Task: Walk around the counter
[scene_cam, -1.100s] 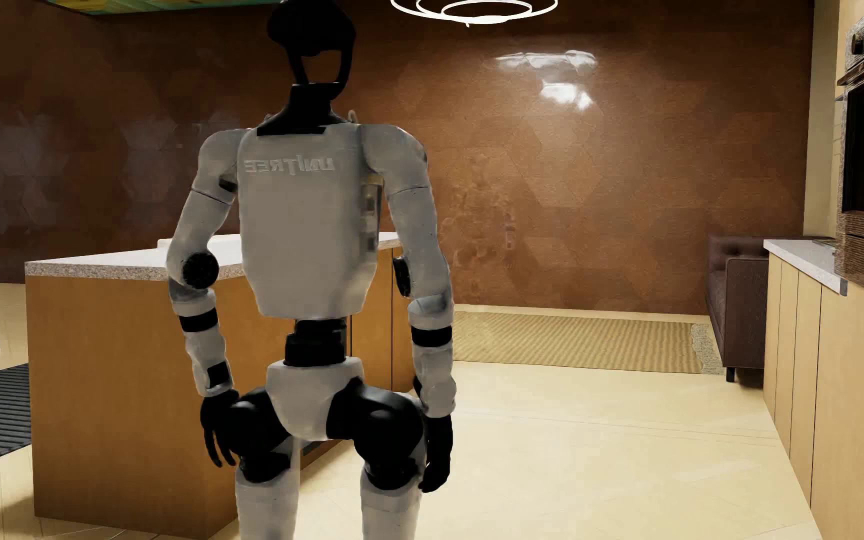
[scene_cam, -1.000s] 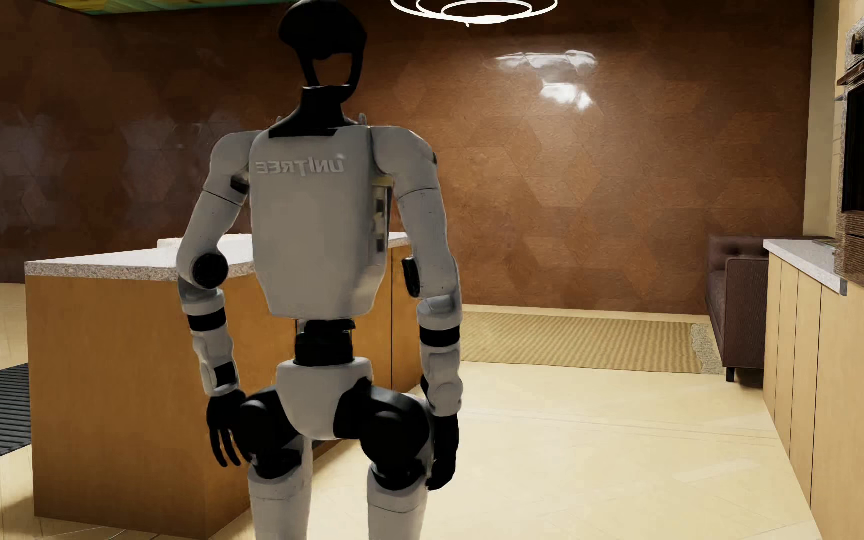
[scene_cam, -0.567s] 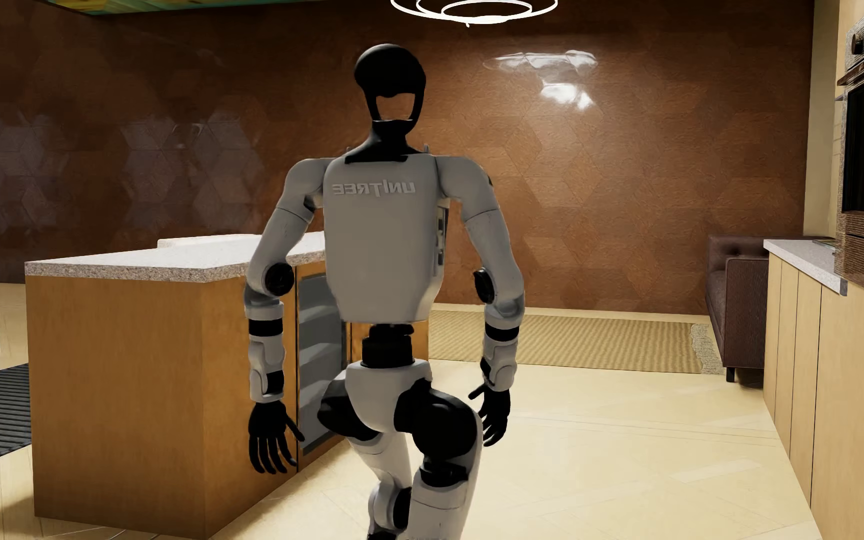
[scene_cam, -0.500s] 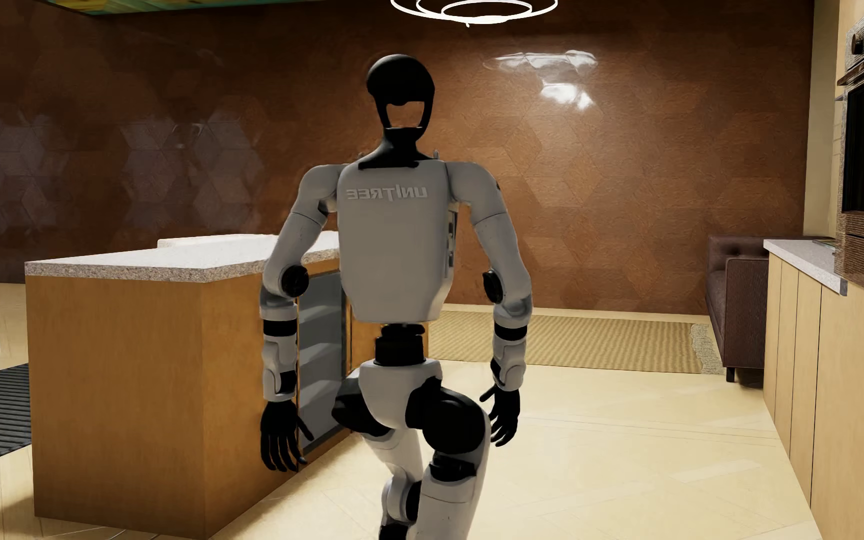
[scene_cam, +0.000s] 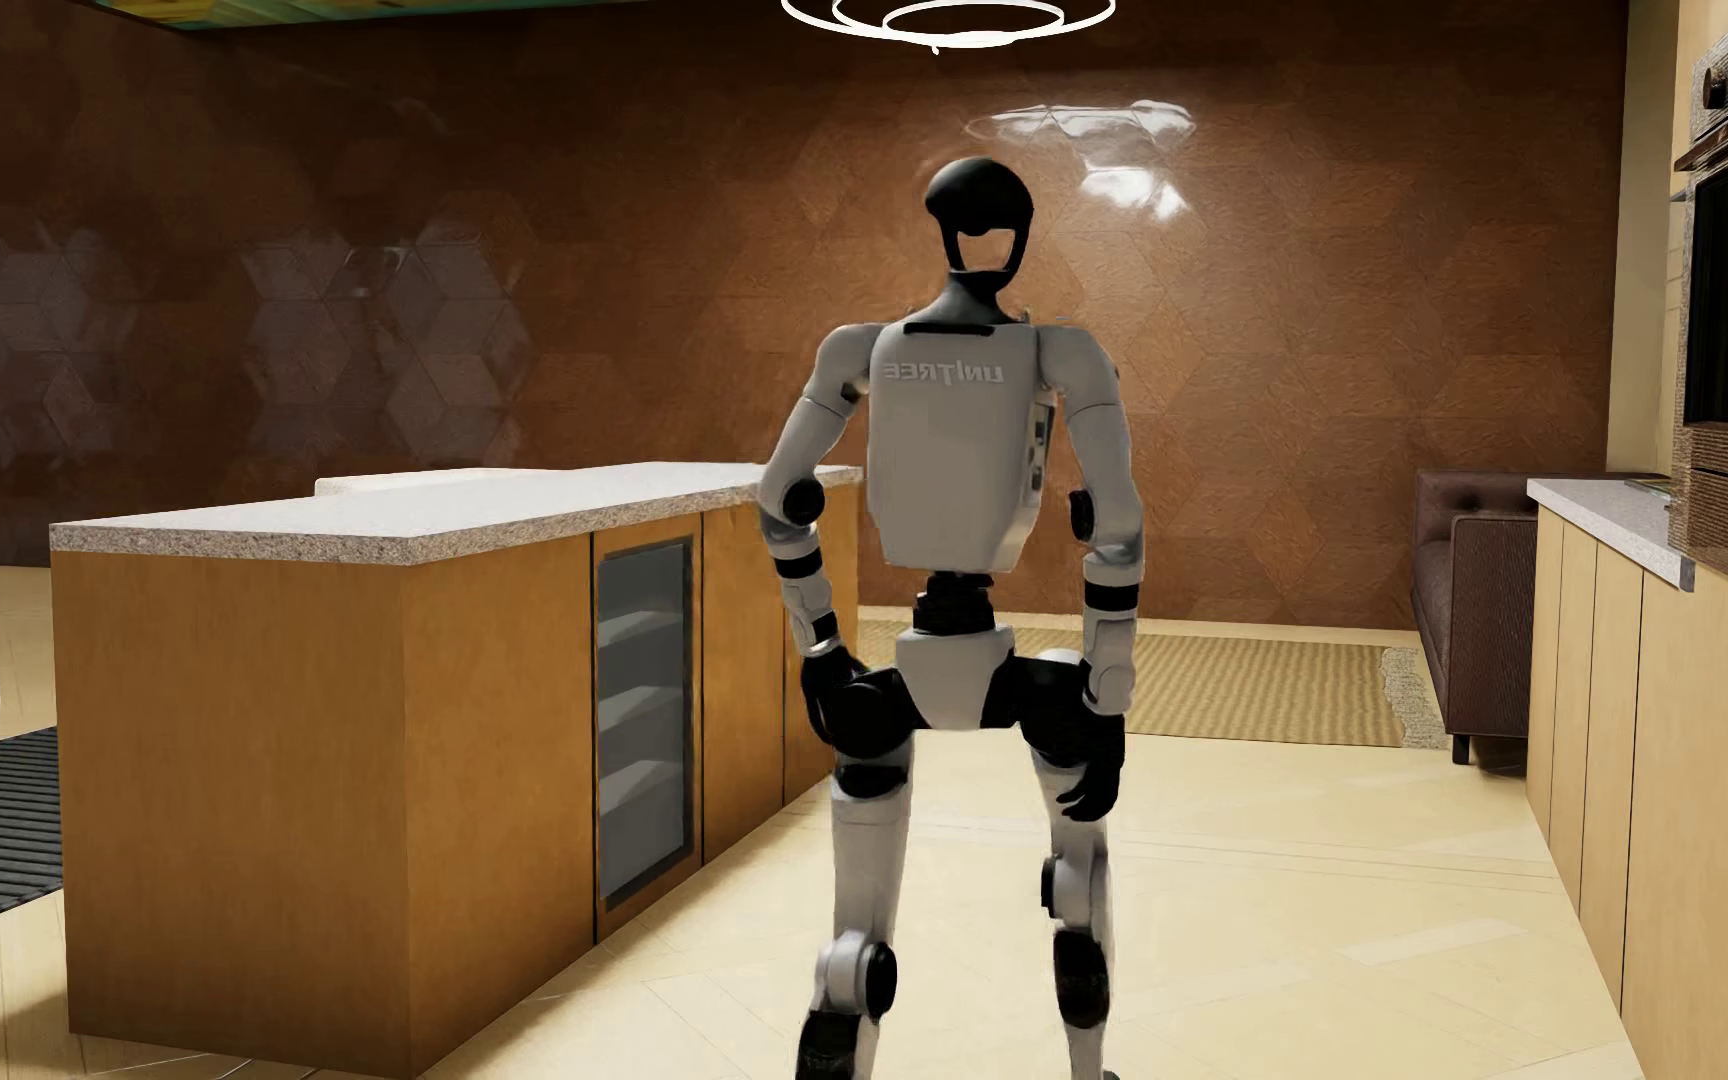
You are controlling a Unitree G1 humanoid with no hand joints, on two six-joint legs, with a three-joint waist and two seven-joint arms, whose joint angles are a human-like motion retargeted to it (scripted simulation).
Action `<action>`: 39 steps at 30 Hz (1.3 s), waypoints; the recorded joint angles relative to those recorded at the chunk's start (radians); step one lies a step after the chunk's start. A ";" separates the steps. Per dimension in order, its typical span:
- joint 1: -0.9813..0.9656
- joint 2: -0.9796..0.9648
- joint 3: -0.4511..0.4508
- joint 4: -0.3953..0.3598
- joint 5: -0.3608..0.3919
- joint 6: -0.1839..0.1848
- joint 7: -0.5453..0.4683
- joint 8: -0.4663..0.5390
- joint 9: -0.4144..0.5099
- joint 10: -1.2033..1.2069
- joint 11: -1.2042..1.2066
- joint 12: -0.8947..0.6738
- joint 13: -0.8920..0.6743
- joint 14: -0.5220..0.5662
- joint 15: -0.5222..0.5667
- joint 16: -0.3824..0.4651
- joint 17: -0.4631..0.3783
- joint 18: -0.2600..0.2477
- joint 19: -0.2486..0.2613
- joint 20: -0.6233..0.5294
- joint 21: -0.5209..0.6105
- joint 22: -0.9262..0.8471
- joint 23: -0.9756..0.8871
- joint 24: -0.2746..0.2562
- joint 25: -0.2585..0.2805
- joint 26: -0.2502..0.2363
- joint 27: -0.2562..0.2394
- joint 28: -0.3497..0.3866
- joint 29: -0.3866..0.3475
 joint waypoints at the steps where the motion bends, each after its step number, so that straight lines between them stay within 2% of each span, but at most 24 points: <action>1: 0.028 -0.021 -0.025 0.008 -0.007 0.004 0.000 0.000 0.000 0.021 0.024 -0.010 0.003 0.014 0.077 -0.003 0.002 0.000 0.000 0.012 -0.005 0.006 0.005 0.000 0.000 0.000 0.000 0.000 0.000; 3: 0.031 -0.078 -0.052 0.057 0.026 0.031 0.000 0.000 -0.012 0.153 0.143 0.010 0.005 0.182 0.402 -0.022 0.009 0.000 0.000 0.044 0.001 0.048 0.029 0.000 0.000 0.000 0.000 0.000 0.000; 4: -0.008 -0.062 -0.022 0.082 0.065 0.051 0.000 0.000 -0.023 0.290 0.205 0.026 0.002 0.336 0.448 -0.035 0.012 0.000 0.000 0.041 0.012 0.086 0.052 0.000 0.000 0.000 0.000 0.000 0.000; 5: -0.089 -0.018 0.017 0.093 0.105 0.052 0.000 0.000 -0.032 0.476 0.236 0.044 -0.009 0.450 0.431 -0.035 0.017 0.000 0.000 0.023 0.024 0.116 0.066 0.000 0.000 0.000 0.000 0.000 0.000; 6: -0.201 0.044 0.054 0.114 0.145 0.056 0.000 0.000 -0.038 0.668 0.236 0.065 -0.020 0.450 0.385 -0.034 0.026 0.000 0.000 0.010 -0.001 0.123 0.074 0.000 0.000 0.000 0.000 0.000 0.000; 8: -0.387 0.259 0.150 0.103 0.166 0.031 0.000 0.000 -0.024 0.846 0.153 0.094 -0.052 0.231 0.236 -0.036 0.028 0.000 0.000 -0.004 -0.042 0.140 0.063 0.000 0.000 0.000 0.000 0.000 0.000; 11: -0.595 0.572 0.325 0.073 0.114 -0.038 0.000 0.000 -0.009 0.595 -0.003 0.134 -0.098 0.161 0.007 -0.025 -0.015 0.000 0.000 -0.002 -0.050 0.162 -0.070 0.000 0.000 0.000 0.000 0.000 0.000; 14: -0.721 0.781 0.415 0.106 0.082 -0.046 0.000 0.000 -0.030 0.105 -0.078 0.162 -0.167 0.253 -0.205 -0.025 -0.048 0.000 0.000 0.017 -0.110 0.167 -0.166 0.000 0.000 0.000 0.000 0.000 0.000; 16: -0.770 0.869 0.452 0.136 0.053 -0.046 0.000 0.000 -0.050 -0.177 -0.069 0.171 -0.204 0.436 -0.220 -0.025 -0.053 0.000 0.000 0.009 -0.132 0.190 -0.188 0.000 0.000 0.000 0.000 0.000 0.000; 17: -0.793 0.911 0.477 0.138 0.016 -0.053 0.000 0.000 -0.047 0.052 -0.042 0.177 -0.202 0.276 -0.173 -0.028 -0.047 0.000 0.000 0.008 -0.162 0.204 -0.195 0.000 0.000 0.000 0.000 0.000 0.000; 18: -0.819 0.931 0.490 0.127 -0.020 -0.062 0.000 0.000 -0.057 0.162 0.019 0.181 -0.182 0.242 -0.078 -0.034 -0.036 0.000 0.000 0.000 -0.182 0.229 -0.193 0.000 0.000 0.000 0.000 0.000 0.000; 19: -0.835 0.913 0.490 0.099 -0.053 -0.080 0.000 0.000 -0.073 0.269 0.131 0.186 -0.158 0.279 0.084 -0.038 -0.014 0.000 0.000 -0.007 -0.182 0.265 -0.153 0.000 0.000 0.000 0.000 0.000 0.000; 21: -0.751 0.768 0.452 0.004 -0.085 -0.105 0.000 0.000 -0.057 0.376 0.529 0.176 -0.118 0.213 0.380 -0.046 0.018 0.000 0.000 0.007 -0.184 0.298 -0.060 0.000 0.000 0.000 0.000 0.000 0.000; 22: -0.663 0.656 0.420 -0.049 -0.086 -0.109 0.000 0.000 -0.039 0.351 0.742 0.174 -0.109 0.172 0.367 -0.050 0.022 0.000 0.000 0.022 -0.150 0.272 -0.032 0.000 0.000 0.000 0.000 0.000 0.000; 24: -0.466 0.444 0.304 -0.062 -0.017 -0.069 0.000 0.000 -0.021 0.250 0.889 0.154 -0.083 0.148 0.244 -0.048 0.042 0.000 0.000 0.022 -0.125 0.205 0.004 0.000 0.000 0.000 0.000 0.000 0.000; 28: -0.103 0.162 0.103 -0.029 0.039 -0.011 0.000 0.000 -0.018 0.036 0.258 0.112 0.009 0.105 0.370 -0.024 0.042 0.000 0.000 0.064 -0.067 0.024 0.046 0.000 0.000 0.000 0.000 0.000 0.000; 29: -0.050 0.113 0.075 -0.032 0.021 -0.018 0.000 0.000 -0.028 0.017 0.090 0.084 0.020 0.074 0.246 -0.014 0.042 0.000 0.000 0.078 -0.063 -0.003 0.046 0.000 0.000 0.000 0.000 0.000 0.000; 31: 0.027 0.045 0.021 -0.013 -0.023 -0.023 0.000 0.000 -0.040 0.037 -0.026 0.039 0.038 0.042 -0.131 -0.002 0.035 0.000 0.000 0.112 -0.041 -0.026 0.043 0.000 0.000 0.000 0.000 0.000 0.000; 32: 0.068 0.022 -0.006 0.011 -0.033 -0.014 0.000 0.000 -0.036 0.061 -0.019 0.029 0.050 0.074 -0.100 -0.005 0.029 0.000 0.000 0.131 -0.032 -0.018 0.041 0.000 0.000 0.000 0.000 0.000 0.000; 34: 0.081 -0.030 -0.015 0.084 0.017 0.028 0.000 0.000 -0.052 0.208 0.099 0.050 0.063 0.300 0.281 -0.021 0.027 0.000 0.000 0.158 -0.027 0.024 0.060 0.000 0.000 0.000 0.000 0.000 0.000; 35: 0.019 -0.029 0.006 0.115 0.063 0.059 0.000 0.000 -0.061 0.369 0.175 0.067 0.059 0.459 0.389 -0.028 0.026 0.000 0.000 0.139 -0.033 0.068 0.081 0.000 0.000 0.000 0.000 0.000 0.000; 36: -0.084 0.003 0.036 0.128 0.105 0.080 0.000 0.000 -0.064 0.573 0.225 0.085 0.044 0.534 0.393 -0.028 0.021 0.000 0.000 0.103 -0.054 0.108 0.101 0.000 0.000 0.000 0.000 0.000 0.000; 37: -0.207 0.069 0.074 0.135 0.146 0.095 0.000 0.000 -0.056 0.767 0.227 0.106 0.022 0.472 0.354 -0.027 0.020 0.000 0.000 0.086 -0.088 0.114 0.107 0.000 0.000 0.000 0.000 0.000 0.000; 39: -0.416 0.291 0.192 0.091 0.167 0.085 0.000 0.000 -0.034 0.930 0.128 0.142 -0.031 0.231 0.218 -0.019 0.011 0.000 0.000 0.035 -0.116 0.127 0.082 0.000 0.000 0.000 0.000 0.000 0.000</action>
